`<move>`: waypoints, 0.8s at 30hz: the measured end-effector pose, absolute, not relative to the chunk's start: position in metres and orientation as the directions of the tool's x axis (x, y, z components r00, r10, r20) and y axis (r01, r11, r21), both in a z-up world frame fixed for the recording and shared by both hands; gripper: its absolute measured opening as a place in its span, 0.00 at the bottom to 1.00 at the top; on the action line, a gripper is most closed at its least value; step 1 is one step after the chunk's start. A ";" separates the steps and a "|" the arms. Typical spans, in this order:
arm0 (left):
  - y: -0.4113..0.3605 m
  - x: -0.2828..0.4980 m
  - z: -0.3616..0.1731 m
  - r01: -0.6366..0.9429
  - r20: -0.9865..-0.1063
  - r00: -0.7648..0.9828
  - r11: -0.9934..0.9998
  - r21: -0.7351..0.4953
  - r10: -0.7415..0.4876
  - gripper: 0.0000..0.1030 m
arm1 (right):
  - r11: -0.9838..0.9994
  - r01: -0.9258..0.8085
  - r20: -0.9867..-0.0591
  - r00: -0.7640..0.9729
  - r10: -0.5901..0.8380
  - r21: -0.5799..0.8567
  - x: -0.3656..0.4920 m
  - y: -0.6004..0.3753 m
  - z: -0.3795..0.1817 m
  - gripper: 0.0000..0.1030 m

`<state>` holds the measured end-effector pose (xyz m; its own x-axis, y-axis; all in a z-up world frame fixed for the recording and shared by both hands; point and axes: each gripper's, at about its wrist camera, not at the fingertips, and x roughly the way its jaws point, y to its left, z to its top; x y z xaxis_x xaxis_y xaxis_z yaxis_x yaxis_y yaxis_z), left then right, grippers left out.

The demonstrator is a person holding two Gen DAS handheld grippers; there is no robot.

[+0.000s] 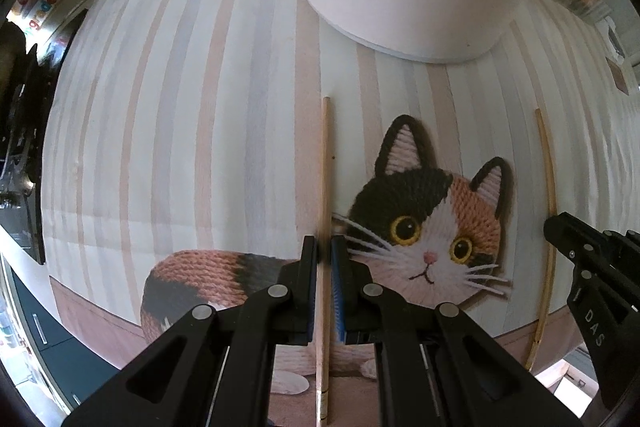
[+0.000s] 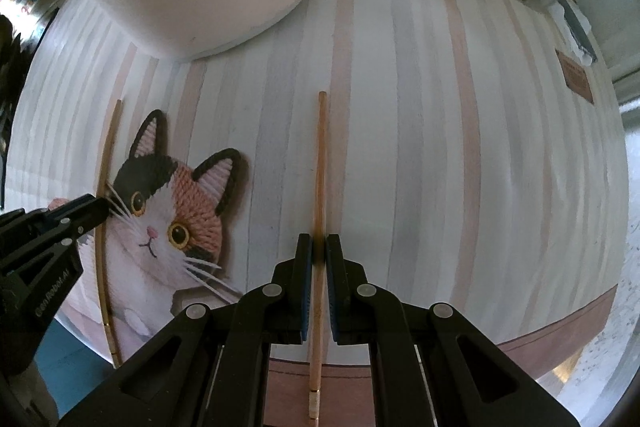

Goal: Organize utensils
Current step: 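Lift both chopsticks and carry them above the utensil holder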

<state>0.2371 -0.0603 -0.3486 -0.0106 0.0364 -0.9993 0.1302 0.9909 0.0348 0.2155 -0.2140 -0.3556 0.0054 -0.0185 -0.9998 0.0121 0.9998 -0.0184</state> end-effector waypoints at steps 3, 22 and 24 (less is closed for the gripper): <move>-0.066 0.230 -0.343 0.124 -0.998 0.018 0.991 0.058 0.056 0.04 | 0.999 0.034 -1.000 0.013 -0.011 -0.011 0.215 -0.213 -0.356 0.07; -0.049 0.226 -0.217 0.042 -0.947 0.316 0.997 0.064 0.047 0.04 | 0.995 0.094 -0.966 0.259 0.007 0.033 0.208 -0.228 -0.270 0.06; -0.046 0.230 -0.209 0.029 -0.940 0.338 0.998 0.053 0.040 0.04 | 0.993 0.105 -0.956 0.292 0.018 0.050 0.209 -0.231 -0.256 0.06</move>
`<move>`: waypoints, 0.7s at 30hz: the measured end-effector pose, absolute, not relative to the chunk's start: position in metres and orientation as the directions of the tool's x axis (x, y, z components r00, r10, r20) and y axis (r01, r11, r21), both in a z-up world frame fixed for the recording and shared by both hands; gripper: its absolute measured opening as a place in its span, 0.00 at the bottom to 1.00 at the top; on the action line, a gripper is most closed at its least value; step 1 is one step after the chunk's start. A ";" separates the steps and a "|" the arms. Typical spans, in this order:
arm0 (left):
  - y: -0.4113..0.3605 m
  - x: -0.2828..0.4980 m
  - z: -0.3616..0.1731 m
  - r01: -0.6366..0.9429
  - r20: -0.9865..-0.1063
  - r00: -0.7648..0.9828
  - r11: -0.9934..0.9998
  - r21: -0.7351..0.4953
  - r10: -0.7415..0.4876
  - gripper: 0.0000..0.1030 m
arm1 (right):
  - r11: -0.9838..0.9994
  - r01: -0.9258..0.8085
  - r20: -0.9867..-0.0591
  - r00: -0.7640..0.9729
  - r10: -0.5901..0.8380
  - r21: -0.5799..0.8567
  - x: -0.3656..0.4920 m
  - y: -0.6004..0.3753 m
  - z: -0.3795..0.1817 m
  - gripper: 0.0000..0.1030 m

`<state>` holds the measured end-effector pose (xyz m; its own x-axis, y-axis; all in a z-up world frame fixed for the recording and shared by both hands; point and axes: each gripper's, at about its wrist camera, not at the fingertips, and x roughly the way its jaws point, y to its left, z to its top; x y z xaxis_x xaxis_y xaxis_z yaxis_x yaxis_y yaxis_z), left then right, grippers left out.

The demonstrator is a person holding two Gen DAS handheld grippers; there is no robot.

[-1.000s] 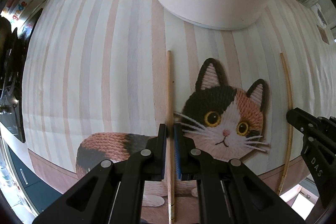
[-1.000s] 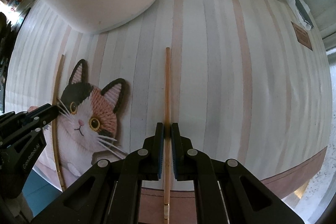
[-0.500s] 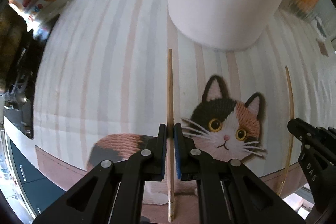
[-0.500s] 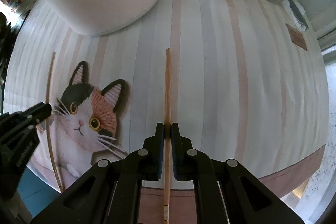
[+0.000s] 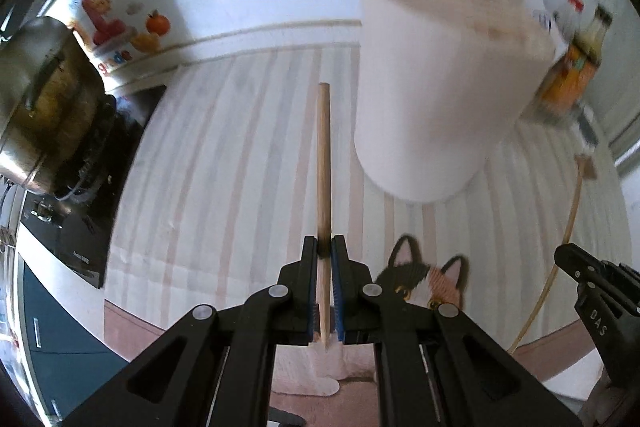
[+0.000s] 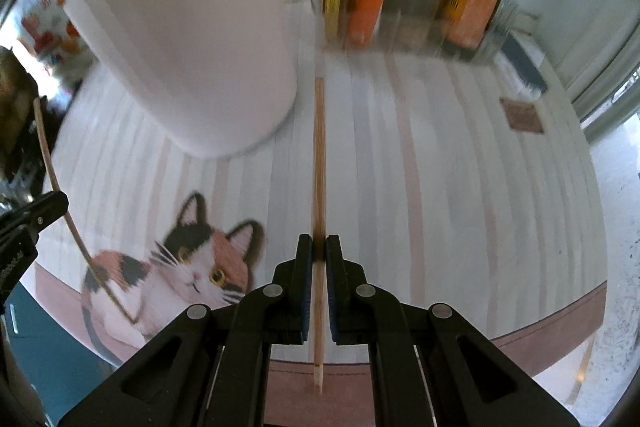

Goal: Organize utensils
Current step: 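Lift both chopsticks and carry them above the utensil holder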

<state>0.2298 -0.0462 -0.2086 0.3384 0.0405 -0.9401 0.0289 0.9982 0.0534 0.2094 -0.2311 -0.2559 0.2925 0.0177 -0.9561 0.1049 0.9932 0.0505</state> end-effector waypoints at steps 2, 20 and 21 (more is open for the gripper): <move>-0.042 0.234 -0.194 0.010 -0.931 0.364 1.000 0.026 0.020 0.04 | 0.991 0.115 -0.942 0.334 0.023 0.064 0.211 -0.234 -0.242 0.06; -0.014 0.280 -0.021 -0.020 -0.749 0.647 0.978 -0.208 -0.146 0.04 | 0.938 0.137 -0.731 0.665 0.150 0.318 0.271 -0.266 -0.066 0.06; -0.015 0.286 -0.015 -0.016 -0.743 0.650 0.974 -0.224 -0.160 0.04 | 0.938 0.132 -0.719 0.679 0.150 0.321 0.277 -0.266 -0.058 0.06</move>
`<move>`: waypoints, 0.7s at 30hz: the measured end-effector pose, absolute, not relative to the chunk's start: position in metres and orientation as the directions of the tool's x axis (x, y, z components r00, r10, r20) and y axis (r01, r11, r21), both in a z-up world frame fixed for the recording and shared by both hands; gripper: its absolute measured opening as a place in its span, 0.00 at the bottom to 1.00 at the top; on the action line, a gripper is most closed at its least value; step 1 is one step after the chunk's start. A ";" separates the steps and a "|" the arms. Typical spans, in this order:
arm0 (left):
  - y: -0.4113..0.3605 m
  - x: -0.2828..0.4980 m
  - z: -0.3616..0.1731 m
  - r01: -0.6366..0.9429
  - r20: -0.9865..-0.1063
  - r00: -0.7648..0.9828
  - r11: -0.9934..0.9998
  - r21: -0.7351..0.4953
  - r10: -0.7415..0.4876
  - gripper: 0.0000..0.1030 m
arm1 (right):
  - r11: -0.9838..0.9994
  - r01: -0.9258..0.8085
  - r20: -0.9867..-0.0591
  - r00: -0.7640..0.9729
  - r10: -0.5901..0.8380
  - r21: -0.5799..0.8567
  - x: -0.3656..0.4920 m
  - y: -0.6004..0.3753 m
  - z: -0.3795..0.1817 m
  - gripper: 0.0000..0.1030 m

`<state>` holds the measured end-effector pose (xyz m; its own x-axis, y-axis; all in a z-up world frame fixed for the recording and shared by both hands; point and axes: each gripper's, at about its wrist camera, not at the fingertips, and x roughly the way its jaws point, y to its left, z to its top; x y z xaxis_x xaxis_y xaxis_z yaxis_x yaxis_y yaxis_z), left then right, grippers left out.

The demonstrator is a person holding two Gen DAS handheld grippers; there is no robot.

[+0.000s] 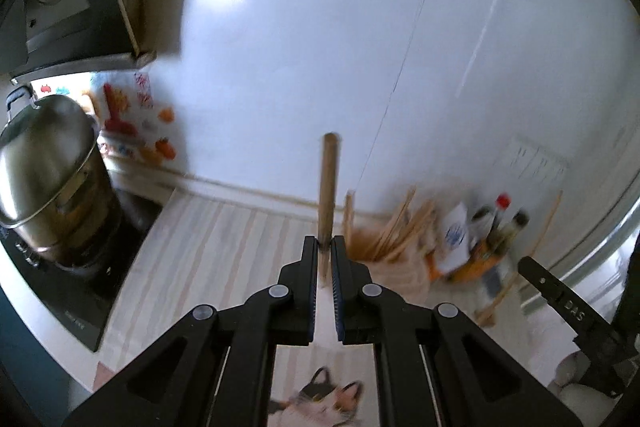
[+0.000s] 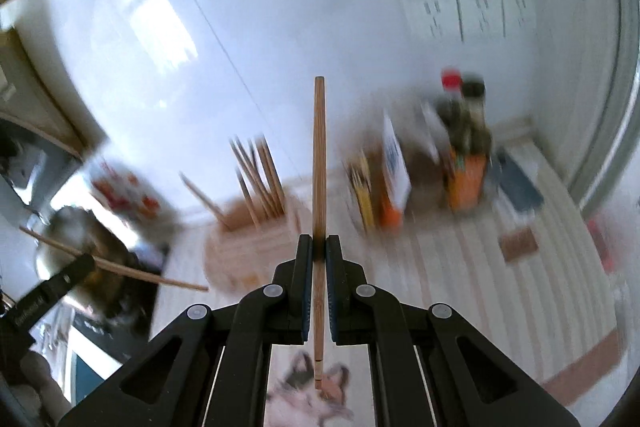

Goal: Organize utensils
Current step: 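Lift both chopsticks and carry them above the utensil holder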

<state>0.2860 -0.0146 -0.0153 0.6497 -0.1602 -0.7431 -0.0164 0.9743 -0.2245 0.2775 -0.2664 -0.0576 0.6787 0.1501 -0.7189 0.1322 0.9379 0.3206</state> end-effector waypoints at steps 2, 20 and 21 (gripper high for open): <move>-0.016 0.301 -0.004 -0.013 -0.730 0.658 0.966 -0.257 -0.185 0.04 | 0.932 0.125 -0.693 0.704 0.158 0.339 0.296 -0.268 -0.042 0.06; -0.061 0.365 -0.047 0.009 -0.814 0.556 0.981 -0.194 -0.166 0.04 | 0.922 0.104 -0.649 0.739 0.179 0.372 0.400 -0.258 -0.054 0.06; -0.062 0.367 -0.051 0.006 -0.821 0.548 0.982 -0.188 -0.160 0.04 | 0.921 0.105 -0.647 0.741 0.178 0.375 0.402 -0.258 -0.058 0.06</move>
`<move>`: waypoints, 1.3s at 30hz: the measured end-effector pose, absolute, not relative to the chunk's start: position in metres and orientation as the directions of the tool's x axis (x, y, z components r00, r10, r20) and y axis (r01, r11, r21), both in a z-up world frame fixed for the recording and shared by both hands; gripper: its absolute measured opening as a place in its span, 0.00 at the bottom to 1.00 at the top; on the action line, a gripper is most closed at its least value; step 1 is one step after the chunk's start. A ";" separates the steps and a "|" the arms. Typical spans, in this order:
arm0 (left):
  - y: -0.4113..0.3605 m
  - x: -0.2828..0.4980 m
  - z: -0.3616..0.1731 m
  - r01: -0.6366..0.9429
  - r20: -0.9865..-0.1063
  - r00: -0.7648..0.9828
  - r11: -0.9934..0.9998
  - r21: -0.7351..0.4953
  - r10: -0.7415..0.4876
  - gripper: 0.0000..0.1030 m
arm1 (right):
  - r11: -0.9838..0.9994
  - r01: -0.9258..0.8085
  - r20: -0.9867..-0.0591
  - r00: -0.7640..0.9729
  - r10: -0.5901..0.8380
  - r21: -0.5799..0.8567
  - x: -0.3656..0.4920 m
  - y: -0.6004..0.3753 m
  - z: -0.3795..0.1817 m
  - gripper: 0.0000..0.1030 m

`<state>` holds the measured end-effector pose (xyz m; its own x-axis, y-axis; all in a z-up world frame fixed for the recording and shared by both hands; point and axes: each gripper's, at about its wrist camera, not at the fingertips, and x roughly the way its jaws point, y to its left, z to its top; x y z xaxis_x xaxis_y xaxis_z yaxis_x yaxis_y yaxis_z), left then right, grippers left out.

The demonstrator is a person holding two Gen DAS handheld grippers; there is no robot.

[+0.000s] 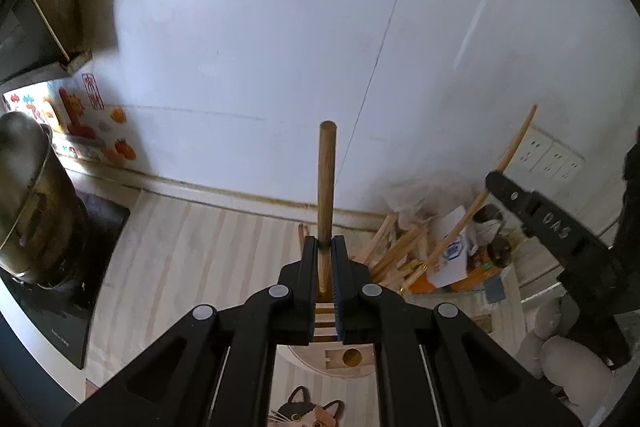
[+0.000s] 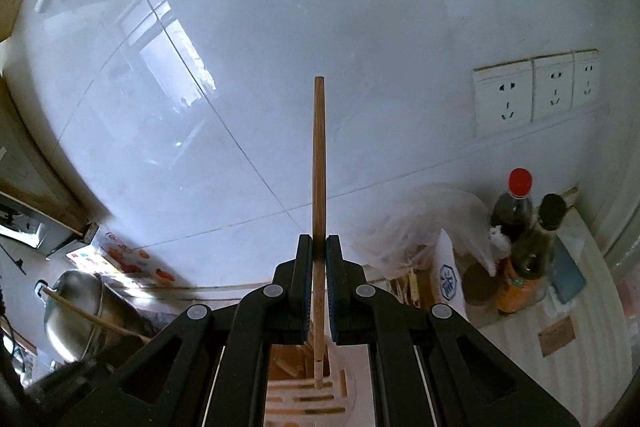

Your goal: Organize utensils

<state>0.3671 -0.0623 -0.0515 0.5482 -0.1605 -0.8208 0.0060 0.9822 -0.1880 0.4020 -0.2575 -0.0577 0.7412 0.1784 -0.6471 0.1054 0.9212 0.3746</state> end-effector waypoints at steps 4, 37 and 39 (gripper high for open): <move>-0.067 0.374 -0.069 0.008 -0.847 0.508 0.985 -0.174 -0.154 0.04 | 0.921 0.102 -0.646 0.742 0.181 0.376 0.409 -0.254 -0.072 0.06; -0.049 0.301 -0.094 -0.100 -0.805 0.581 0.992 0.080 0.124 1.00 | 1.000 0.011 -0.793 0.609 0.008 0.018 0.313 -0.234 -0.125 0.99; -0.051 0.295 -0.091 -0.093 -0.800 0.587 0.992 0.080 0.119 1.00 | 1.000 0.025 -0.789 0.614 -0.019 -0.004 0.307 -0.235 -0.123 1.00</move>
<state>0.2951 -0.0511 -0.0907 0.5873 0.1195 -0.8005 -0.0931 0.9924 0.0798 0.3068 -0.2353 -0.1233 0.6136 -0.0189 -0.7894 0.0253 0.9997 -0.0043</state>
